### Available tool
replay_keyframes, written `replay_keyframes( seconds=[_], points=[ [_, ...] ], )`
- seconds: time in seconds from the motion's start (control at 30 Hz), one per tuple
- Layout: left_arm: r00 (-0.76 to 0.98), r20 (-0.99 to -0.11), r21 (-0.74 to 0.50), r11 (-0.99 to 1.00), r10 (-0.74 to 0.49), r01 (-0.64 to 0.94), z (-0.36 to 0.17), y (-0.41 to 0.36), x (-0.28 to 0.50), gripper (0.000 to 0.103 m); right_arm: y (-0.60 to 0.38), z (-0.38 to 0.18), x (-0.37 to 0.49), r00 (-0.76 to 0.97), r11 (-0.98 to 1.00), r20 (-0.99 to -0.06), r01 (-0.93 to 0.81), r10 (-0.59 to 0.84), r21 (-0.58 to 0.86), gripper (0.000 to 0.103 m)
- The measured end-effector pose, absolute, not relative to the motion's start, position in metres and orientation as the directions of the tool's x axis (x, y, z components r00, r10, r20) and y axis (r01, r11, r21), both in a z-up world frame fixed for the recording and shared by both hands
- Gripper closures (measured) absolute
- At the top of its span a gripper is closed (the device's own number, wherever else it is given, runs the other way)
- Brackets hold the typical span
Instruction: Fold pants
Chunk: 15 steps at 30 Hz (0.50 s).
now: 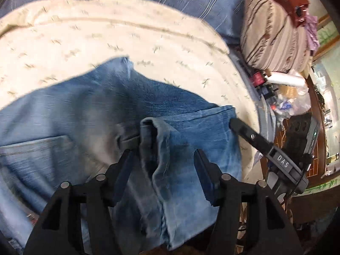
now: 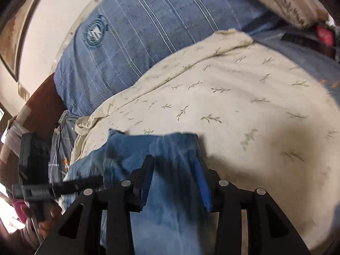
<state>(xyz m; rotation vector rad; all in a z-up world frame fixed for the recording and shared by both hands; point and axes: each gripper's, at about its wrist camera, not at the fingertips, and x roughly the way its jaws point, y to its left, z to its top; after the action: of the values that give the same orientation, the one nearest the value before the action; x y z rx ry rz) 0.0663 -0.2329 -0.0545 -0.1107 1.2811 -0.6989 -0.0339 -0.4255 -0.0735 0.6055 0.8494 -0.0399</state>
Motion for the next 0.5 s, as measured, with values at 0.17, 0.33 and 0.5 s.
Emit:
replay_keyframes(
  seconds=[0.17,0.33,0.5],
  points=[
    [0.066,-0.845,-0.450,0.771,-0.531,0.450,-0.058,-0.236,0.051,0.089,-0.414,-0.052,-0.034,0.695,0.907,-0.705,0.195,0.141,0.373,0.080],
    [0.048,-0.837,-0.476,0.768,-0.546,0.428,-0.072,-0.223,0.050,0.091,-0.419,-0.086,-0.022,0.627,0.921,-0.774,0.248,0.083,0.300,0.076],
    [0.087,-0.813,-0.494,0.760,-0.576,0.422,-0.042,-0.201,0.051,0.089,-0.441,-0.062,-0.055,0.713,0.836,-0.674,0.239,0.195,0.494,0.066]
  ],
)
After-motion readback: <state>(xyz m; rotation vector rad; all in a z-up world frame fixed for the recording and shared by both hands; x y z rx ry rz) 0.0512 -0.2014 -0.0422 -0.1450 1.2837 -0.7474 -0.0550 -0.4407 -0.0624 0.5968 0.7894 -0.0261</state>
